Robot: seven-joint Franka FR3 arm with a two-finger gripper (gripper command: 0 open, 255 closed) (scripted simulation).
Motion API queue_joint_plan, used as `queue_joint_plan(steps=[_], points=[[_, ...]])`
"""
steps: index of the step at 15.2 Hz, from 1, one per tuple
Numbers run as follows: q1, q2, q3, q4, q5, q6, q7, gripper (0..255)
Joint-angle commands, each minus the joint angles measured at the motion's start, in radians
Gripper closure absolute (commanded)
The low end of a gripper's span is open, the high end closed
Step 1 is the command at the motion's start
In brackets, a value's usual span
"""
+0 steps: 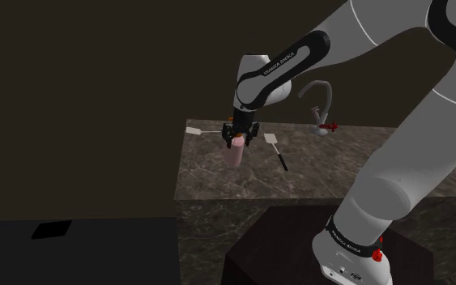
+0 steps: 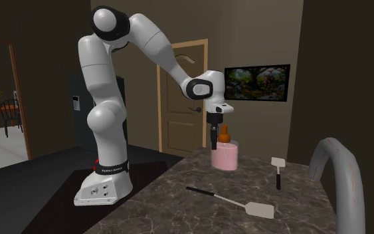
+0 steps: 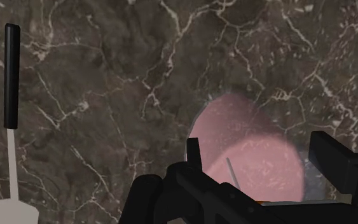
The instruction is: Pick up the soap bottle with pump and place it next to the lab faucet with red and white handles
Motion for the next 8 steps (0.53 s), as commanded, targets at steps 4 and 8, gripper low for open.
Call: queue_joint_plan(steps=[4,8], points=[[0.0,0.0,0.0,0.0,0.0,0.0,0.0,255],[0.0,-0.029,0.0,0.016,-0.001,-0.045,0.001,255]])
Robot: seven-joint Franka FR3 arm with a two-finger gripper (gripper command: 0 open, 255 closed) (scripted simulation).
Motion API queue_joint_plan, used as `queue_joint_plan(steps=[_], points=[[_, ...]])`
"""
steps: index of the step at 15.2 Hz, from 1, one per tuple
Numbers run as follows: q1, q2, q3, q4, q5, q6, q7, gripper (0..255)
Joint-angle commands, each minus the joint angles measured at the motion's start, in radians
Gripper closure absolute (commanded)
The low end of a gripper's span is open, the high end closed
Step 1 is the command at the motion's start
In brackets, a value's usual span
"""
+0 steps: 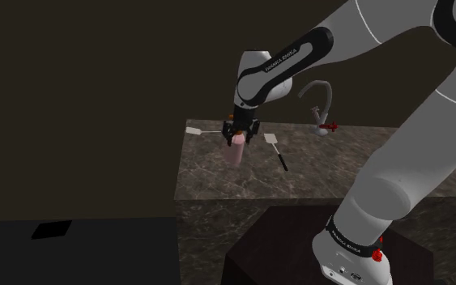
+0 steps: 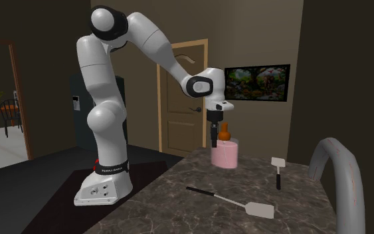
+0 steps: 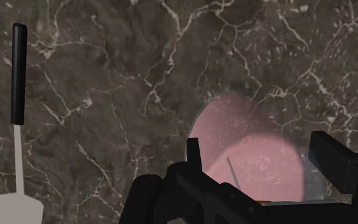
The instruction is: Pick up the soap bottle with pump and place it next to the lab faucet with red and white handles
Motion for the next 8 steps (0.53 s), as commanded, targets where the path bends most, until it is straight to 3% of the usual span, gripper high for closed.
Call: queue_joint_plan(steps=[1,8], points=[[0.0,-0.019,0.001,0.011,-0.001,-0.03,0.002,255],[0.0,-0.077,0.0,0.058,-0.003,-0.134,0.005,255]])
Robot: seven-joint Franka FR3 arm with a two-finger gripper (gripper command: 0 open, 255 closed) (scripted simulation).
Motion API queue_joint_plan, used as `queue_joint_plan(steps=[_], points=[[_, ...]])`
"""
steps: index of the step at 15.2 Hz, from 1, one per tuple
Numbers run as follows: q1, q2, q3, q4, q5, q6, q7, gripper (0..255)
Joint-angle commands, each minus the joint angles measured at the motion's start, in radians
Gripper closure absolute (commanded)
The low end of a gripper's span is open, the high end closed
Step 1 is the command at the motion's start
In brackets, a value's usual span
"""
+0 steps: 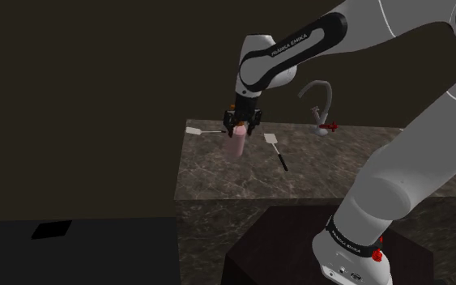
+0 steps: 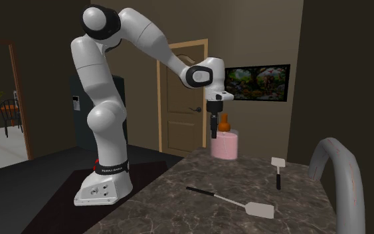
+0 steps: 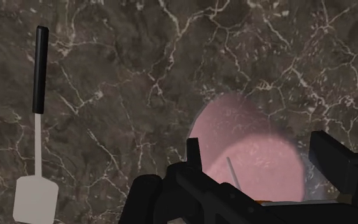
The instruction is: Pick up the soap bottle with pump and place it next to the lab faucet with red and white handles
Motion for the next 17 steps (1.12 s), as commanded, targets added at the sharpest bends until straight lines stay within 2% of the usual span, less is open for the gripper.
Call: queue_joint_plan(steps=[1,17], points=[[-0.001,-0.01,-0.001,0.021,-0.001,-0.031,0.0,255],[-0.002,-0.09,-0.002,0.169,-0.004,-0.259,0.005,255]])
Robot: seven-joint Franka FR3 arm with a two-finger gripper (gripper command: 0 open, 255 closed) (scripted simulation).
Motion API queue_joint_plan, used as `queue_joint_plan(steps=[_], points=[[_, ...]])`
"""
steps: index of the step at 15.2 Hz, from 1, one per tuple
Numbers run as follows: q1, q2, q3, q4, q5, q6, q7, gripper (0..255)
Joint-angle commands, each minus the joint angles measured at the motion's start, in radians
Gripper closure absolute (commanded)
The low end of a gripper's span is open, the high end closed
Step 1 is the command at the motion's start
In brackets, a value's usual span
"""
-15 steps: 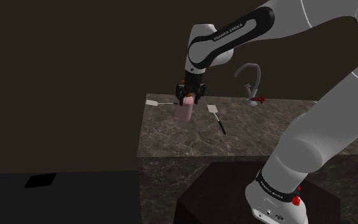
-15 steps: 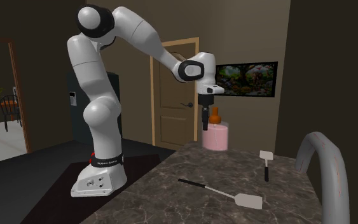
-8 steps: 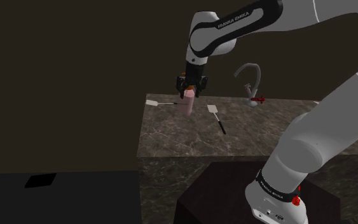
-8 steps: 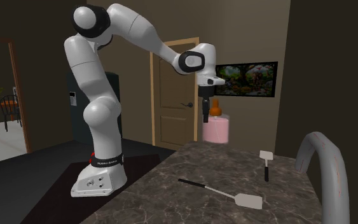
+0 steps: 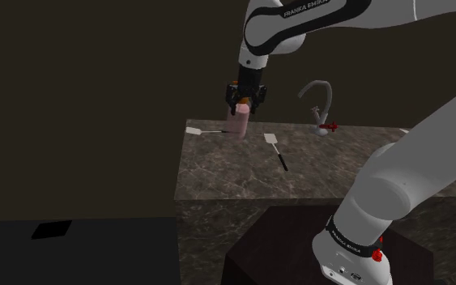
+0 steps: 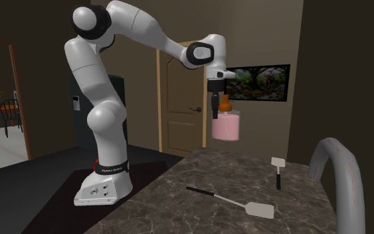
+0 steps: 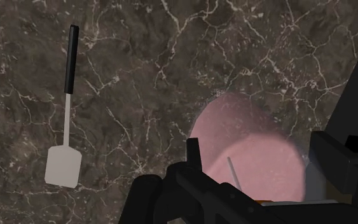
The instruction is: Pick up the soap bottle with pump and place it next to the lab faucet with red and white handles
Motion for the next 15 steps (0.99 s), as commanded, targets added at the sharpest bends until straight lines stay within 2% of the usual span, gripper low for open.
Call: queue_joint_plan(steps=[1,15], points=[[0.001,-0.007,0.001,0.022,0.0,-0.029,0.003,255],[0.0,-0.023,0.0,0.195,-0.002,-0.219,0.007,255]])
